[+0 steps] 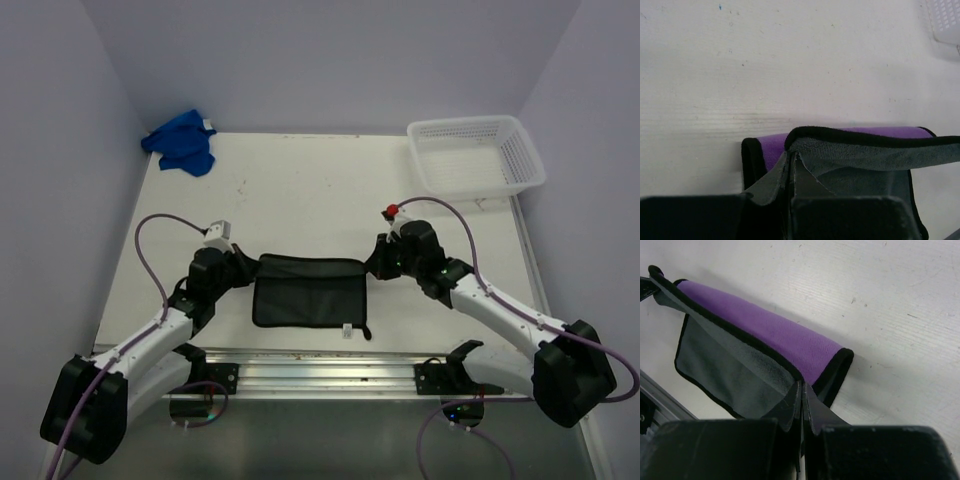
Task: Roll the towels
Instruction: Fold the towel
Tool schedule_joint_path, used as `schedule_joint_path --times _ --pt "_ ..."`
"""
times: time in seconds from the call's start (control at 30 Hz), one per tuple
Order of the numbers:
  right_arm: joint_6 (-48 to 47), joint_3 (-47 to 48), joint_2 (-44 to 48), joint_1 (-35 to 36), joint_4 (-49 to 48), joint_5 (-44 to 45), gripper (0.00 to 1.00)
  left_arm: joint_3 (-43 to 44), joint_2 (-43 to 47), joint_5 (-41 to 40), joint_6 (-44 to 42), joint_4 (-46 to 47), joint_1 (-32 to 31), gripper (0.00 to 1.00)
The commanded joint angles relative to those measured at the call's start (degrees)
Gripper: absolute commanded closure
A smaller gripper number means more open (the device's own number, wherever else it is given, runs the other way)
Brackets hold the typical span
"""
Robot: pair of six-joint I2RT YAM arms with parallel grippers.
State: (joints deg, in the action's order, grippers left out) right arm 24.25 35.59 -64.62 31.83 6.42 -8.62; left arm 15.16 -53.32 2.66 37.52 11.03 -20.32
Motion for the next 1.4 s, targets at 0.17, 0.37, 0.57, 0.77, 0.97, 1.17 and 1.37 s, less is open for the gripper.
schedule_joint_path --times 0.17,0.37,0.57,0.77,0.97,1.17,1.37 --pt "-0.4 -0.7 1.9 3.1 1.9 -0.2 1.0 -2.3 4.7 2.7 2.6 -1.5 0.2 1.0" --pt "-0.5 -1.5 4.9 4.6 4.4 1.4 1.0 -2.4 6.7 3.0 3.4 -4.3 0.2 1.0" --pt "-0.5 -2.6 6.9 4.7 6.0 2.1 1.0 -2.5 10.0 1.9 3.9 -7.2 0.2 1.0" --pt "-0.5 -3.2 8.7 5.3 8.3 2.5 1.0 -2.8 12.9 2.4 4.2 -9.7 0.2 1.0" --pt "-0.8 -3.9 11.5 5.4 10.4 2.6 1.0 -4.0 14.9 3.7 4.3 -10.5 0.2 1.0" --pt "-0.3 -4.8 12.7 6.3 11.7 2.0 1.0 -6.5 17.5 4.7 5.3 -10.9 0.2 1.0" --pt "0.2 -6.1 13.0 8.0 11.8 1.4 1.0 -6.5 19.0 4.6 4.8 -13.3 0.2 1.0"
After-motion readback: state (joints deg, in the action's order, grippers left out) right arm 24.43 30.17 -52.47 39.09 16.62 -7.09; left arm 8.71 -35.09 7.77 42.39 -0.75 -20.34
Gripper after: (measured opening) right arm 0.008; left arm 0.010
